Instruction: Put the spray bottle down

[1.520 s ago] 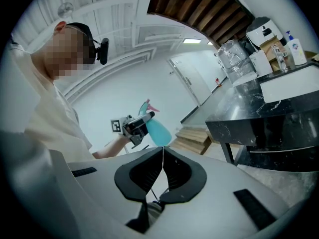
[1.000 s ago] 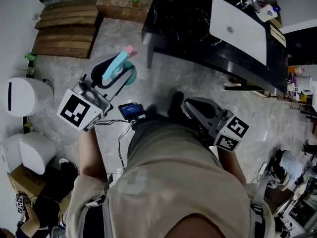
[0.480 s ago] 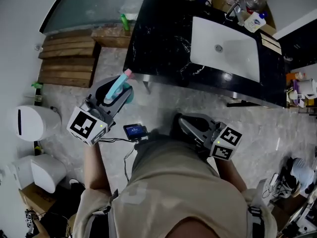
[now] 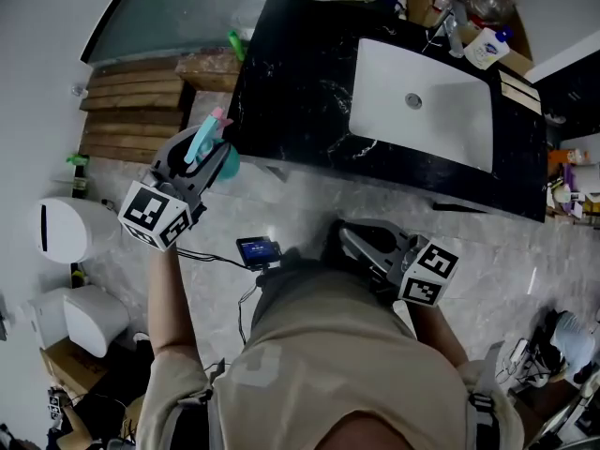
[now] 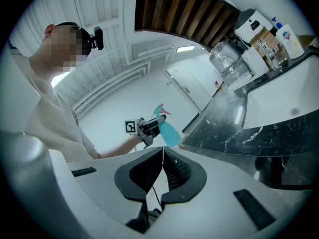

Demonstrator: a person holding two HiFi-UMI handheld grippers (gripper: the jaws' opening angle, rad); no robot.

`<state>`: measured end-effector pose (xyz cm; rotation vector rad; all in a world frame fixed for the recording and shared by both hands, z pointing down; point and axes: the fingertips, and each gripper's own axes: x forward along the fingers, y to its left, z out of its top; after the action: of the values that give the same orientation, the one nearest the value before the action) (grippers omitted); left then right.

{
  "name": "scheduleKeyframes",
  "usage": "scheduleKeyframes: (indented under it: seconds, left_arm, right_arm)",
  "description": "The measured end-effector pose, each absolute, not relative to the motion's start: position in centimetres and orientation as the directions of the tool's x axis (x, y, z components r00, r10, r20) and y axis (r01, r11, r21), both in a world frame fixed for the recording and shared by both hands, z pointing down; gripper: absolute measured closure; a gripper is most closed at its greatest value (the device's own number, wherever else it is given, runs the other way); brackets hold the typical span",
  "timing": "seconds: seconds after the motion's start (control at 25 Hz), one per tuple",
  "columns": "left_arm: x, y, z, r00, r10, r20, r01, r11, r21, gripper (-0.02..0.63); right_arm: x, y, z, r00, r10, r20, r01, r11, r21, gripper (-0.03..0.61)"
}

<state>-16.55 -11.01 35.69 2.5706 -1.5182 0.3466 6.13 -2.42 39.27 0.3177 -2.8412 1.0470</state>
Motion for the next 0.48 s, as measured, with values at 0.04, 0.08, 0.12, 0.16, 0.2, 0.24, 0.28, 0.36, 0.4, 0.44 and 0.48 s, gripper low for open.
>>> scheduleKeyframes:
  seconds: [0.04, 0.08, 0.12, 0.16, 0.2, 0.24, 0.28, 0.36, 0.4, 0.44, 0.48]
  left_arm:
    - [-16.8, -11.5, 35.9, 0.457, -0.850, 0.262, -0.882, -0.471, 0.008, 0.457]
    - [-17.0, -12.0, 36.0, 0.449, -0.855, 0.259, -0.887, -0.461, 0.014, 0.457]
    - [-17.2, -12.4, 36.1, 0.440, -0.860, 0.260, -0.892, -0.452, 0.016, 0.456]
    - [-17.3, -12.8, 36.3, 0.431, -0.864, 0.262, -0.896, -0.443, 0.012, 0.456]
    - [-17.3, -13.3, 36.3, 0.422, -0.867, 0.264, -0.900, -0.437, 0.004, 0.457]
    - [-17.2, -13.9, 36.3, 0.416, -0.870, 0.264, -0.902, -0.432, -0.005, 0.457]
    - [-17.1, -14.5, 36.3, 0.412, -0.873, 0.261, -0.903, -0.430, -0.012, 0.456]
    - [-16.7, -15.9, 36.2, 0.410, -0.877, 0.251, -0.903, -0.429, -0.021, 0.456]
    - [-16.5, -16.6, 36.2, 0.412, -0.877, 0.248, -0.902, -0.431, -0.026, 0.456]
    - [-16.3, -17.2, 36.2, 0.415, -0.876, 0.248, -0.900, -0.435, -0.031, 0.456]
    - [-16.1, -17.9, 36.2, 0.418, -0.874, 0.249, -0.897, -0.440, -0.037, 0.457]
  right_arm:
    - [6.3, -2.7, 39.3, -0.974, -0.158, 0.162, -0.225, 0.743, -0.630, 0.557]
    - [6.5, -2.8, 39.3, -0.975, -0.154, 0.161, -0.222, 0.745, -0.629, 0.557]
    - [6.6, -3.0, 39.3, -0.976, -0.151, 0.159, -0.218, 0.745, -0.630, 0.557]
    - [6.7, -3.1, 39.3, -0.976, -0.149, 0.157, -0.215, 0.745, -0.632, 0.557]
    - [6.9, -3.2, 39.3, -0.977, -0.147, 0.156, -0.213, 0.744, -0.634, 0.557]
    - [7.0, -3.4, 39.3, -0.977, -0.146, 0.156, -0.213, 0.742, -0.636, 0.557]
    - [7.2, -3.5, 39.4, -0.977, -0.145, 0.157, -0.212, 0.740, -0.638, 0.557]
    - [7.4, -3.6, 39.6, -0.977, -0.142, 0.159, -0.212, 0.737, -0.642, 0.557]
    - [7.5, -3.7, 39.7, -0.977, -0.139, 0.159, -0.210, 0.736, -0.643, 0.557]
    - [7.5, -3.6, 39.7, -0.978, -0.136, 0.158, -0.206, 0.736, -0.645, 0.557]
    - [7.6, -3.6, 39.7, -0.979, -0.132, 0.157, -0.202, 0.737, -0.645, 0.557]
